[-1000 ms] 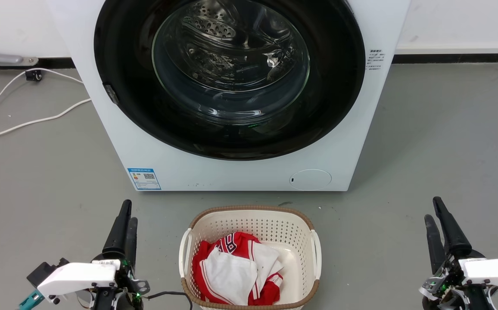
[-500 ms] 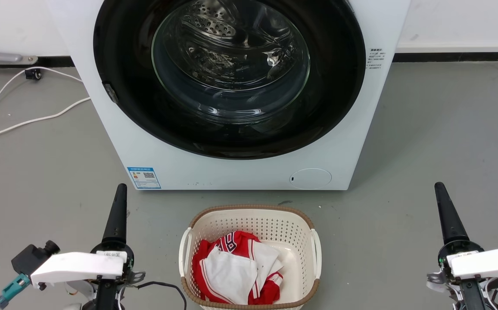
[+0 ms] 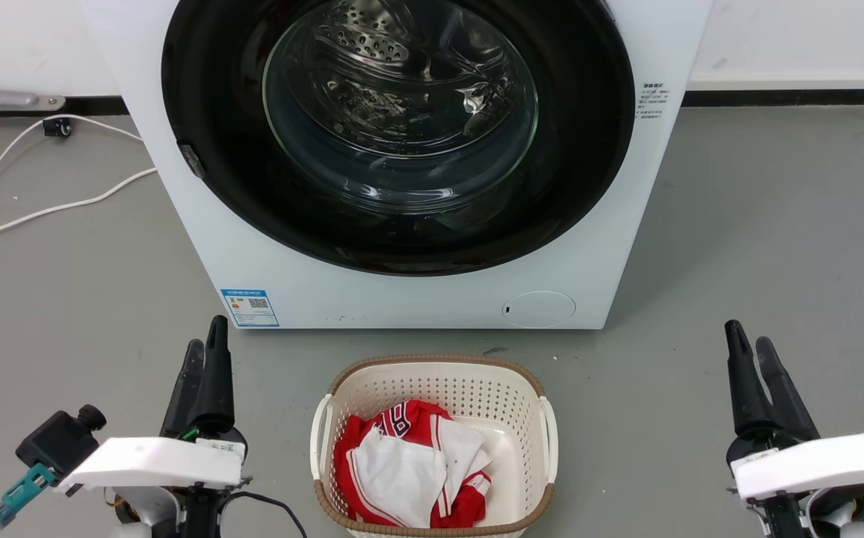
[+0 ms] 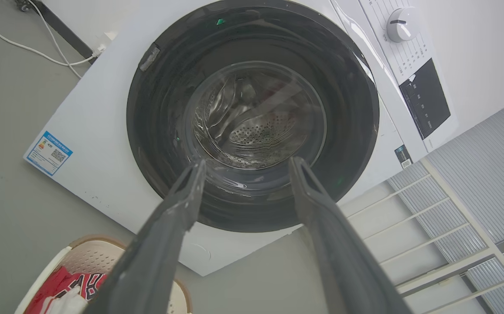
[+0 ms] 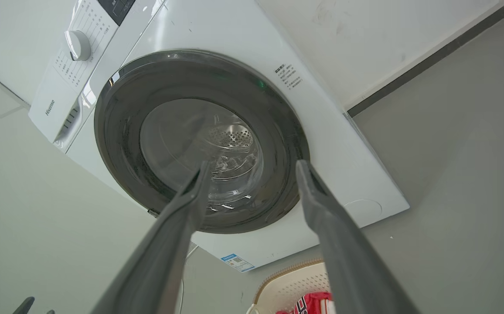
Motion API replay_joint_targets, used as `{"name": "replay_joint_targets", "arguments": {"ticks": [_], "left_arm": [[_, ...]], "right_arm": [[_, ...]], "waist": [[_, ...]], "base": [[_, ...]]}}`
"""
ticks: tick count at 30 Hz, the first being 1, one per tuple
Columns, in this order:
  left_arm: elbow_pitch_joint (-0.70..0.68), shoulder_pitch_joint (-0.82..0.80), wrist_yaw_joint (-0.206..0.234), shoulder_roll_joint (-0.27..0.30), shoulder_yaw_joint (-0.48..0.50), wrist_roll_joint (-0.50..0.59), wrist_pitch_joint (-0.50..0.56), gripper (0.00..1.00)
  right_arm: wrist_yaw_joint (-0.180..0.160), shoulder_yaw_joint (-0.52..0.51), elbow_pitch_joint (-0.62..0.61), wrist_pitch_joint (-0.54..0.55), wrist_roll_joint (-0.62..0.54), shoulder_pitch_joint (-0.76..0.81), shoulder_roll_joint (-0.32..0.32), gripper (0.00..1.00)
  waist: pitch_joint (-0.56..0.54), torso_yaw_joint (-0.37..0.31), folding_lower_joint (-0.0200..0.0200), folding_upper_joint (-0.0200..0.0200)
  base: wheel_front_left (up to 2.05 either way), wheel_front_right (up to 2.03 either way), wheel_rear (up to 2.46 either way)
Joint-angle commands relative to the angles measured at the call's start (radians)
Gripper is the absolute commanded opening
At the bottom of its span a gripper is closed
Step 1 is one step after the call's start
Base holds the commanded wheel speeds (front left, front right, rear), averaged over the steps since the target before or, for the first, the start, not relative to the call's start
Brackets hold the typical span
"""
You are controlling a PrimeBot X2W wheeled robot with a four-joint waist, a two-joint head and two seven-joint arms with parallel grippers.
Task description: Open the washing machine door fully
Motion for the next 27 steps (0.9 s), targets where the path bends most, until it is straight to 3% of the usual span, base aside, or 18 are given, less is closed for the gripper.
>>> {"name": "replay_joint_targets", "arguments": {"ticks": [1,14,27], "left_arm": [[-0.017,-0.006,-0.002,0.003,-0.004,0.04,-0.009,1.0],[0.002,0.014,-0.003,0.004,-0.016,0.288,-0.05,1.0],[0.009,0.026,0.005,0.006,-0.027,0.469,-0.086,1.0]], "right_arm": [[0.0,0.006,-0.019,-0.01,-0.045,-0.007,-0.002,1.0],[0.0,0.001,0.003,-0.05,-0.26,0.016,-0.001,1.0],[0.0,-0.002,0.02,-0.078,-0.427,0.026,-0.001,1.0]], "waist": [[0.0,0.0,0.0,0.0],[-0.003,0.001,0.0,0.0],[-0.006,0.002,0.0,0.0]], "base": [[0.0,0.0,0.0],[0.0,0.0,0.0],[0.0,0.0,0.0]]}}
